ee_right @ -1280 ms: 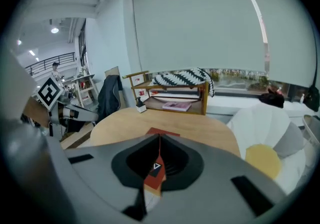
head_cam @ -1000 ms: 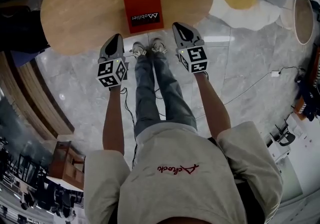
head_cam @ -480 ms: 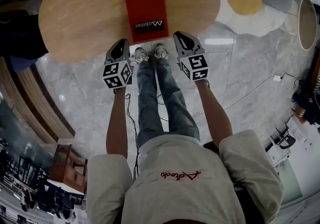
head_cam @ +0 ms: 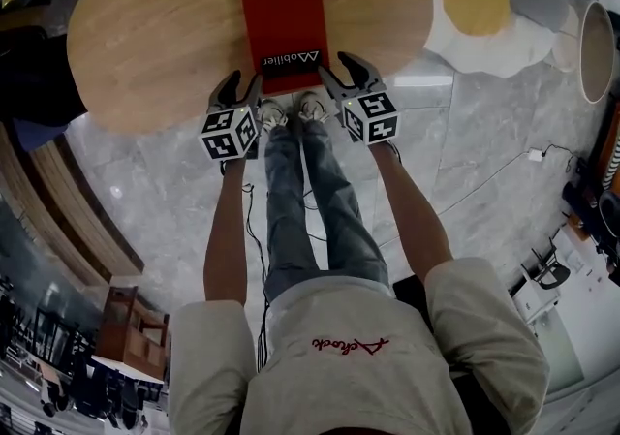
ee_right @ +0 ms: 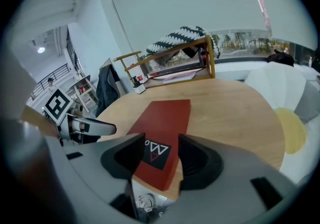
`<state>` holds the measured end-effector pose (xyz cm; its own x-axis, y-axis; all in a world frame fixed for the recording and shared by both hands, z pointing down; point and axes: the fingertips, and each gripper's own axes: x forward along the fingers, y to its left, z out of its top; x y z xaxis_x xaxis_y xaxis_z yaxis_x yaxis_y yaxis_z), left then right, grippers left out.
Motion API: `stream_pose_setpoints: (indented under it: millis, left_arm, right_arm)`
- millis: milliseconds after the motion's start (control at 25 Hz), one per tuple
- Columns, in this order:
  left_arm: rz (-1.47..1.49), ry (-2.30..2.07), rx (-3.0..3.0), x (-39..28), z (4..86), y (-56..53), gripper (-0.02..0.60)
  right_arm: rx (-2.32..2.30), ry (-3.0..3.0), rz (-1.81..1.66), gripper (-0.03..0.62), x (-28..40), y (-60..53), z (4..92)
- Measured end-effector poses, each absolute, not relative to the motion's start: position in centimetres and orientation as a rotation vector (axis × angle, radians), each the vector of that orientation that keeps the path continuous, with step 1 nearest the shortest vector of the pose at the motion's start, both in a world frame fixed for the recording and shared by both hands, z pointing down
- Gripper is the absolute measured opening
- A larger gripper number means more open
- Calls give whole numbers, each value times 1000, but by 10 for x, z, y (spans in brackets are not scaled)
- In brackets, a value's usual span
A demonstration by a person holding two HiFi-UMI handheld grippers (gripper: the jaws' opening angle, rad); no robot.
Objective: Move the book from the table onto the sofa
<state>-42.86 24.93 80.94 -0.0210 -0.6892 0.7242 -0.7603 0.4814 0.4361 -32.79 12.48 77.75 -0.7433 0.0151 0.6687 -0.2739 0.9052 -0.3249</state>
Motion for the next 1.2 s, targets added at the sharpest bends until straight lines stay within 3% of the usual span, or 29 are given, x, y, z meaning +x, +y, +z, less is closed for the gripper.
stream_pose_setpoints:
  millis: [200,520,1200]
  left_arm:
    - [88,-1708,1248,-430,825,243,235]
    - [76,-1649,1274,-425,847,222,314]
    - [82,-1607,1316,-416,864,202,314]
  right_arm:
    - [175,-2321,587,246,-341,123,802]
    - [164,-2273,685,288,-360,118,830]
    - [181,-2274,735,288,-371,119,853]
